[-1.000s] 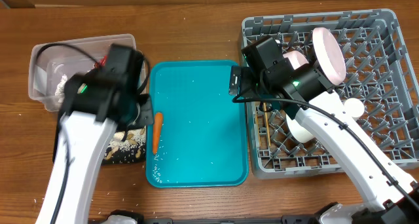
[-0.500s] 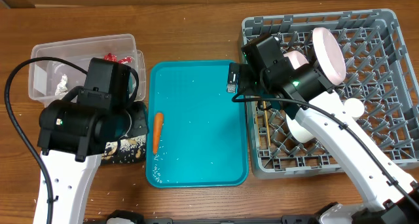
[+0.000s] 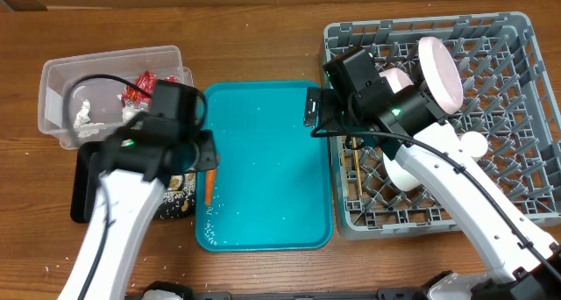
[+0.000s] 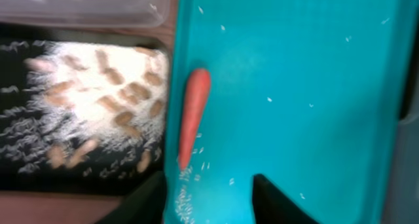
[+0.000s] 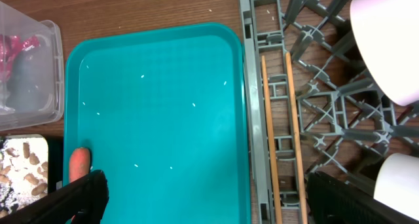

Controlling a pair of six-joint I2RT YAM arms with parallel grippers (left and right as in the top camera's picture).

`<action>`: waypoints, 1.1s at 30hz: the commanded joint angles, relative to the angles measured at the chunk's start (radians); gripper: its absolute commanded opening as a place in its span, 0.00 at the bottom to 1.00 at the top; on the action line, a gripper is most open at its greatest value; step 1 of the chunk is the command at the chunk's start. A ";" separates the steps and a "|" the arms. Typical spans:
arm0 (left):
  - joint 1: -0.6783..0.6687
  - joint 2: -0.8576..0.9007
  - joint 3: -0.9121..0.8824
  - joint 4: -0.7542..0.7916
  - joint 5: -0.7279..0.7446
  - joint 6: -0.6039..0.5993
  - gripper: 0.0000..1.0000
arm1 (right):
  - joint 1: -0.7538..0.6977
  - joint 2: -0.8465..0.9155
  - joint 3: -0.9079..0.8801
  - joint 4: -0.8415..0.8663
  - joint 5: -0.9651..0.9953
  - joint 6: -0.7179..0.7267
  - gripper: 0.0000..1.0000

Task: Sort waste into correct bins and load items into the dishwasher
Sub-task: 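Move the carrot left onto the black tray and open the left gripper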

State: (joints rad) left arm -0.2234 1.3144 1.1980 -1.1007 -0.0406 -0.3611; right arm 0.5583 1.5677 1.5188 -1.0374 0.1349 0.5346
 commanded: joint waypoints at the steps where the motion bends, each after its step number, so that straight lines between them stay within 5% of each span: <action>1: -0.008 0.105 -0.162 0.105 0.040 0.011 0.40 | 0.002 -0.006 0.005 0.002 -0.002 -0.011 1.00; 12: -0.006 0.498 -0.236 0.389 -0.014 -0.025 0.39 | 0.002 -0.006 0.005 -0.018 -0.002 -0.012 1.00; 15: -0.006 0.561 -0.236 0.391 -0.012 -0.025 0.21 | 0.002 -0.006 0.005 -0.026 -0.001 -0.012 1.00; 25: -0.005 0.441 -0.112 0.185 -0.018 -0.025 0.09 | 0.002 -0.006 0.005 -0.011 -0.001 -0.012 1.00; 33: -0.002 0.240 0.100 -0.127 -0.205 -0.028 0.24 | 0.002 -0.006 0.005 -0.013 -0.001 -0.012 1.00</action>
State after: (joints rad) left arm -0.2230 1.6466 1.2293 -1.1812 -0.1272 -0.3748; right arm 0.5583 1.5677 1.5185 -1.0557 0.1345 0.5343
